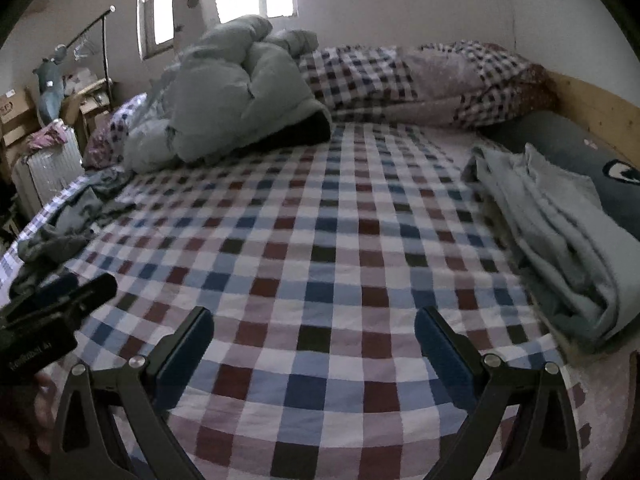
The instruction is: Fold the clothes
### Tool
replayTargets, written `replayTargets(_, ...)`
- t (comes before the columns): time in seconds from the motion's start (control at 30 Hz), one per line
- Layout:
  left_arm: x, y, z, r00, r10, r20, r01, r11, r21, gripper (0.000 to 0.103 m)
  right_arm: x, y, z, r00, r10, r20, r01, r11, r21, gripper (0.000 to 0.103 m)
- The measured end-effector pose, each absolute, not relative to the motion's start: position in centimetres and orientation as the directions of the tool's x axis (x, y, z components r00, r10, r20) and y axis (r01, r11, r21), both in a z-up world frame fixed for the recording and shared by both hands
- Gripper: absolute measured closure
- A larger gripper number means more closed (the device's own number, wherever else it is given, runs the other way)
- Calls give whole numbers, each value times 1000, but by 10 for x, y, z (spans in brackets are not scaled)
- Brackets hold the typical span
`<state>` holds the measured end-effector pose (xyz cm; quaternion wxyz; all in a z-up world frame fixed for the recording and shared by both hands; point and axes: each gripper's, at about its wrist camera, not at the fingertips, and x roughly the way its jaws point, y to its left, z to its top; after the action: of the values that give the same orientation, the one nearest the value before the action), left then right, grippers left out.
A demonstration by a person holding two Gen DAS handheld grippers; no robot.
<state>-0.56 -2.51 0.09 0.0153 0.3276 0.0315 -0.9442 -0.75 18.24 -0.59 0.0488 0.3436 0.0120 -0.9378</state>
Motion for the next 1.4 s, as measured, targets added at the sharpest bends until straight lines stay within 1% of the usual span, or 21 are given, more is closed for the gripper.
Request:
replayTargets(0.07,-7,-22,-3,-779,-18,-627,33,-999,-12,19,-13,182,-14,-742,-75,-666,93,-996,8,0)
replayTargets(0.17,-8,-22,-6,-771,-18,-636,33,-999,-11,19,-20,183,-21,-711,-94,-697,95,-995,37,0)
replayTargets(0.6,-17,-27,-18,-738,-18,-675,47,-999,-25,19,-24,182,-29,-711,-58,-700,77,-997,5,0)
replayTargets(0.87,-21,-31,-21,-719,-13,-695,60,-997,-43,19,-21,177,-31,-715,-54,-697,95,-995,-21,0)
replayTargets(1.13,-19,-27,-21,-724,-18,-690,58,-998,-35,16,-23,178,-32,-716,-57,-695,106,-994,-28,0)
replayTargets(1.4,-20,-29,-22,-721,-7,-693,47,-998,-38,15,-25,178,-35,-713,-59,-699,122,-992,-40,0)
